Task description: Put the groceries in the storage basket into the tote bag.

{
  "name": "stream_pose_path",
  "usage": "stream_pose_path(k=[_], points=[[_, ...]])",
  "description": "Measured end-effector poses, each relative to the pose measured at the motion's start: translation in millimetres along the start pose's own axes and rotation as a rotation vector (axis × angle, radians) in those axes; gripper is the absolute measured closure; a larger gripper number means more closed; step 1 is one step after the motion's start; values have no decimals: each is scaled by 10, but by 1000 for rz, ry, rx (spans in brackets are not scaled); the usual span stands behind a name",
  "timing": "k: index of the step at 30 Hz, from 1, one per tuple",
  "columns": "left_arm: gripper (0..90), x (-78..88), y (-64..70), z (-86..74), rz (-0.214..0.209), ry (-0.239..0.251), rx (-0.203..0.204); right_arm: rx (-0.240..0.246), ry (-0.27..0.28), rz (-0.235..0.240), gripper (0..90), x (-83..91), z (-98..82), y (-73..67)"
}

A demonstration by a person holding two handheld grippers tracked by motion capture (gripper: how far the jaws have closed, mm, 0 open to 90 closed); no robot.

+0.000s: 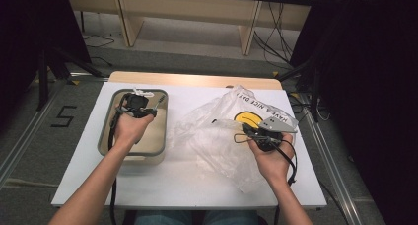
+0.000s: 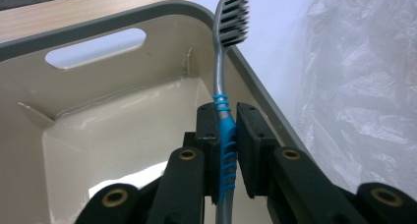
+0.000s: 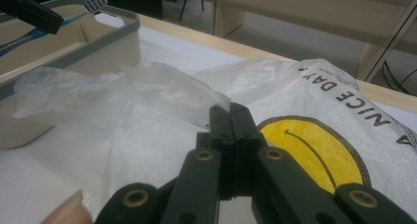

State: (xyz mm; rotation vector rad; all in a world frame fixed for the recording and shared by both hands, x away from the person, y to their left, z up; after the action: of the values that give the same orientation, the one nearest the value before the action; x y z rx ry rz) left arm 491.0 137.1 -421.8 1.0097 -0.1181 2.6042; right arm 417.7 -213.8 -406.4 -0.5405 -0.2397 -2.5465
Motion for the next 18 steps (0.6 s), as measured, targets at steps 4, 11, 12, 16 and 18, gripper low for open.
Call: stream_pose_path(k=[4, 11, 12, 16, 18], points=[[799, 40, 38, 15, -9, 14, -3, 1, 1, -1, 900, 2, -1, 0], [800, 97, 85, 46, -26, 31, -9, -1, 1, -2, 900, 3, -1, 1], [800, 124, 100, 55, -31, 35, -11, 0, 2, -3, 900, 4, 0, 2], [800, 174, 142, 79, -41, 47, -20, 1, 2, -4, 900, 2, -2, 3], [799, 192, 172, 90, -51, 56, -17, -1, 1, -3, 900, 1, -4, 2]])
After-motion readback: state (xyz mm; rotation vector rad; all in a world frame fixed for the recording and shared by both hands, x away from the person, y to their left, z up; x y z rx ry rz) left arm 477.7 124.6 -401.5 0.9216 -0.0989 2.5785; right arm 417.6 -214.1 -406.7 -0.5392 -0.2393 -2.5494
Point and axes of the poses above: each handheld gripper's, and its own axes: x roughly backward along the jaws, z roughly out of its top, y roughly to its right, the point moved 4 cm from there along -x, roughly forward along the jaws, and after that the axes turned 1 degree about y, right-handed, at the moved point
